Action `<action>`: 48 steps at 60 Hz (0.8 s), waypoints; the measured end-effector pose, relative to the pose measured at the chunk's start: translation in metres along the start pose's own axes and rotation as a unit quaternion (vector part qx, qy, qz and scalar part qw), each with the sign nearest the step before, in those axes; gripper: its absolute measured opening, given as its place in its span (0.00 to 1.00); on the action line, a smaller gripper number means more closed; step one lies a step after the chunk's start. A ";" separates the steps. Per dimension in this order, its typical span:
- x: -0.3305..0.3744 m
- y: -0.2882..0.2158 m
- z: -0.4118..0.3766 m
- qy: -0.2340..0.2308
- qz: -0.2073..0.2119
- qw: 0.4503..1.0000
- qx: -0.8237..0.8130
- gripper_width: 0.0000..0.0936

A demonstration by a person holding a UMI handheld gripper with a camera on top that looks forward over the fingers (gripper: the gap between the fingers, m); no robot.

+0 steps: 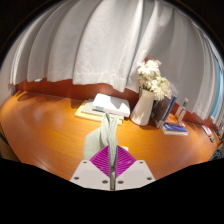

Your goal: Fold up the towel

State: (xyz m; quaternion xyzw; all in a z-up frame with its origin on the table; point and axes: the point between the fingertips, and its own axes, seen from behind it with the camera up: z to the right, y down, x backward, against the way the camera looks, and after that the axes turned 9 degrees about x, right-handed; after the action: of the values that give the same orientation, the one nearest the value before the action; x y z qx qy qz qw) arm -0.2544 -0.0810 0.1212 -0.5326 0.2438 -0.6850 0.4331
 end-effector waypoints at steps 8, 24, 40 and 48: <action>-0.020 0.075 0.022 -0.039 -0.054 0.998 -0.015 0.16; 0.019 0.082 0.075 -0.085 -0.012 0.996 -0.029 0.67; 0.105 0.018 0.210 -0.045 0.056 0.997 -0.042 0.69; 0.135 0.013 0.258 -0.025 0.061 0.997 -0.042 0.69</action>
State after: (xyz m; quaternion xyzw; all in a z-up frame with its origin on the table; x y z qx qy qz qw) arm -0.0147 -0.1699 0.2621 -0.5509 0.2936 -0.6331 0.4578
